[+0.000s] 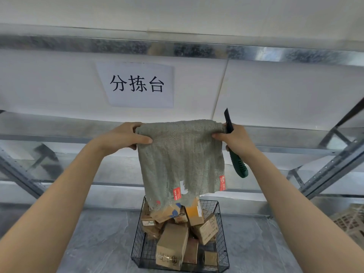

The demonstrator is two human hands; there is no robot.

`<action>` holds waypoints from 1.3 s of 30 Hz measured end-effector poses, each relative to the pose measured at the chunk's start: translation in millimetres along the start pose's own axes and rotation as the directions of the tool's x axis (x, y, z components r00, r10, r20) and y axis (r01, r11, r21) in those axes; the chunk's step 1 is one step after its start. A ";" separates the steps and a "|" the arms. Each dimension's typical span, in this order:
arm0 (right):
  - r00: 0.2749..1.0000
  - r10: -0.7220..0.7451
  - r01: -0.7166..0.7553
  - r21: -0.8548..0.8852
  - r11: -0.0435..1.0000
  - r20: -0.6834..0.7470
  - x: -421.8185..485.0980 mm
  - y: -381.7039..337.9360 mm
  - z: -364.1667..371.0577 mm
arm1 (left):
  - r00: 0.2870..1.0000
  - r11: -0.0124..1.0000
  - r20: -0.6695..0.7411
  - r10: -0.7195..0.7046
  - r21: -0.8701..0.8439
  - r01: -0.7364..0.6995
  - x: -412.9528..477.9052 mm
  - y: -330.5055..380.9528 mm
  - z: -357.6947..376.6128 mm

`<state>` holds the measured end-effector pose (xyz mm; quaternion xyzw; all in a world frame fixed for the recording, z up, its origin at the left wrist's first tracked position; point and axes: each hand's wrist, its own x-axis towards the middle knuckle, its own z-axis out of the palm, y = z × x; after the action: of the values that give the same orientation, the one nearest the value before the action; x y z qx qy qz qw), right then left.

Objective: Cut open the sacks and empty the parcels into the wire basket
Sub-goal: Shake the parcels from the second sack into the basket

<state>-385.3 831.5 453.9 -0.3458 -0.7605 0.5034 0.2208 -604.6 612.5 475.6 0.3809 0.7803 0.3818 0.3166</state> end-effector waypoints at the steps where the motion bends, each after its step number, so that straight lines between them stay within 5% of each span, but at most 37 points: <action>1: 1.000 0.009 -0.008 0.015 1.000 -0.006 0.7 2.1 -1.0 | 1.000 1.000 -0.008 0.004 0.003 -0.004 0.2 0.8 0.8; 13: 1.000 0.022 -0.021 0.172 0.985 -0.004 4.0 0.1 -5.2 | 0.957 0.944 -0.287 -0.033 -0.323 -0.064 13.0 8.3 23.4; 20: 0.995 0.091 -0.079 0.244 0.967 -0.039 5.5 5.3 -3.6 | 0.908 0.975 -0.417 0.040 -0.185 -0.127 14.6 11.0 23.9; 28: 0.983 0.066 -0.038 0.163 0.986 -0.170 5.4 3.6 3.9 | 0.982 0.986 -0.190 0.009 -0.164 -0.041 7.0 16.0 27.4; 39: 0.966 0.177 -0.129 0.242 0.962 -0.189 8.8 1.9 -1.5 | 0.982 0.980 0.015 0.187 -0.072 -0.185 -4.4 14.8 23.7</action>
<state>-389.6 839.4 452.6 -0.4272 -0.6411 0.5638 0.2976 -578.5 623.3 476.9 0.4449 0.7239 0.4328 0.3011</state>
